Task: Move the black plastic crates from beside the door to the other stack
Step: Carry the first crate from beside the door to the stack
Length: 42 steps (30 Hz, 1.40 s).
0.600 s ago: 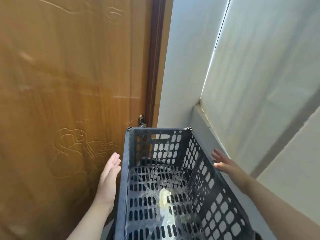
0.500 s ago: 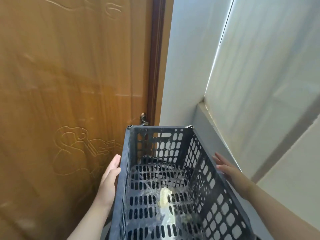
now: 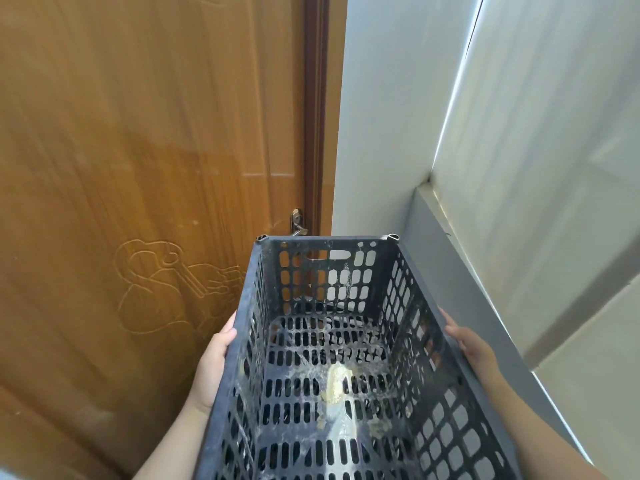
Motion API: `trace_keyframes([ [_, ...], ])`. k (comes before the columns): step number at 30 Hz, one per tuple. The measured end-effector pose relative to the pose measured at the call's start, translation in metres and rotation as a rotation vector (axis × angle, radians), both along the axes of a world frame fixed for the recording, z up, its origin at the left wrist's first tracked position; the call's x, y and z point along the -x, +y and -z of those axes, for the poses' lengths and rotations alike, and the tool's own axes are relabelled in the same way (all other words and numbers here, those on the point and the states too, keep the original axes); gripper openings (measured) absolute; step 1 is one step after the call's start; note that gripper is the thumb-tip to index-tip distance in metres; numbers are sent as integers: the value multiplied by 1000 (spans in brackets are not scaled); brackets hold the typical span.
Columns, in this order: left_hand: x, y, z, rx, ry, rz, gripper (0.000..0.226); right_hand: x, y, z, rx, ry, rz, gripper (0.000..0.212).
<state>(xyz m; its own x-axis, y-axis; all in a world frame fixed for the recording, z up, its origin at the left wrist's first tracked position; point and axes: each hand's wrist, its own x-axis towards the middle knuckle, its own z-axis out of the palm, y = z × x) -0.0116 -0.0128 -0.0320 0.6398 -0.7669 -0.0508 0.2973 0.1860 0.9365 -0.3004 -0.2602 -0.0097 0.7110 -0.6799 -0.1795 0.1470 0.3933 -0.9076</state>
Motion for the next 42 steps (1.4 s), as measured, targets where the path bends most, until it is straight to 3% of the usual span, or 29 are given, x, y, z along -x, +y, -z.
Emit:
trace_keyframes([
  [4,8,-4,-16,-32,-52,-15,44,-5,11,-22,-8,-13,22,50],
  [6,6,-4,-21,-35,-83,-27,41,-7,17,-31,-3,-35,43,27],
  [8,-1,-3,-22,-36,-185,-61,33,-8,15,-36,-45,7,86,43],
  [10,-10,-4,-23,-45,-129,-62,59,-11,18,-43,-50,4,87,60],
  [11,-12,-4,-28,-46,-59,-48,61,-12,16,-45,-10,-23,103,67],
  [12,-16,-5,-28,-40,-10,-35,57,-13,17,-49,23,-53,71,64],
  [14,-18,-10,-35,-29,24,13,53,-11,26,-61,141,-104,-28,29],
  [15,-18,-12,-41,-5,42,29,53,-7,27,-64,152,-118,-77,24],
  [19,-29,-14,-59,42,110,66,60,-6,28,-76,187,5,85,63],
  [21,-35,-15,-66,53,139,85,62,-8,39,-91,239,-33,152,53],
  [23,-39,-16,-73,70,113,121,59,-14,57,-106,275,-143,93,67],
  [24,-40,-16,-77,75,98,138,58,-16,70,-111,416,-154,171,76],
  [25,-40,-15,-82,73,91,159,57,-10,75,-114,508,-231,250,68],
  [27,-45,-13,-89,72,100,219,57,-6,91,-117,360,-352,231,50],
  [29,-53,-11,-96,76,115,258,59,-15,107,-119,315,-386,77,51],
  [32,-66,-7,-102,112,123,338,59,-8,121,-113,175,-240,66,90],
  [33,-68,-7,-104,123,124,373,60,-4,128,-111,196,-221,79,86],
  [36,-69,-6,-113,147,165,484,63,2,156,-110,171,-152,326,52],
  [39,-67,-10,-114,116,169,557,57,18,194,-109,240,-83,509,48],
  [41,-57,-13,-116,123,160,642,57,24,220,-117,352,16,670,59],
  [42,-50,-14,-119,129,151,702,52,26,235,-123,329,-5,723,48],
])
